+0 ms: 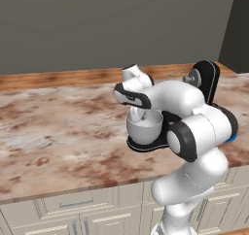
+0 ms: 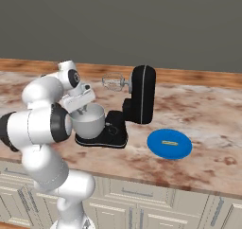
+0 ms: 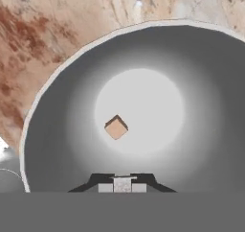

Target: Add butter and sugar cubes to the stand mixer bowl and then turn on the stand mixer to begin making frosting.

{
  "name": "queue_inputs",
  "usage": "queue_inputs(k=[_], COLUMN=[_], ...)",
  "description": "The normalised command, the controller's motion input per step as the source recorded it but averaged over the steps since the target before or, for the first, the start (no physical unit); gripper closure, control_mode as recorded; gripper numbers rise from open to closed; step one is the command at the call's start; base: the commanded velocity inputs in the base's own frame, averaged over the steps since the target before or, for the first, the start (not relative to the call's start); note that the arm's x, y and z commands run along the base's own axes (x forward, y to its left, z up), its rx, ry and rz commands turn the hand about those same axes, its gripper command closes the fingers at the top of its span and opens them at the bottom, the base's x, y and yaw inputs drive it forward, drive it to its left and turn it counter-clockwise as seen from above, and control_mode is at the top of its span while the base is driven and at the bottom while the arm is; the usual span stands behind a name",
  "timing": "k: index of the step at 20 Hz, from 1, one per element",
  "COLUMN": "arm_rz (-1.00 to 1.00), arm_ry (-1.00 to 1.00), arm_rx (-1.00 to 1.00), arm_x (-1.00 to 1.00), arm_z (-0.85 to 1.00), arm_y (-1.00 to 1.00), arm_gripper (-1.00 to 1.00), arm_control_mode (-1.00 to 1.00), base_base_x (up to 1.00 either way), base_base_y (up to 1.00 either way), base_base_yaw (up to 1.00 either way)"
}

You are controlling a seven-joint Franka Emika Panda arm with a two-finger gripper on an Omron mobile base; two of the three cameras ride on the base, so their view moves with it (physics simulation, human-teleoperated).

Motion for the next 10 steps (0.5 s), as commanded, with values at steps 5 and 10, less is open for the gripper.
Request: queue_inputs(k=[5, 10], arm_rz=[0.0, 0.0], arm_ry=[-0.03, 0.0], arm_rx=[0.0, 0.0], arm_x=[0.08, 0.3], arm_z=[-0.4, -0.34], arm_y=[-0.02, -0.06], arm_gripper=[1.0, 1.0], arm_control_mode=[-1.0, -1.0], base_base_x=[0.0, 0.0], base_base_y=[0.0, 0.0], base_base_yaw=[0.0, 0.0])
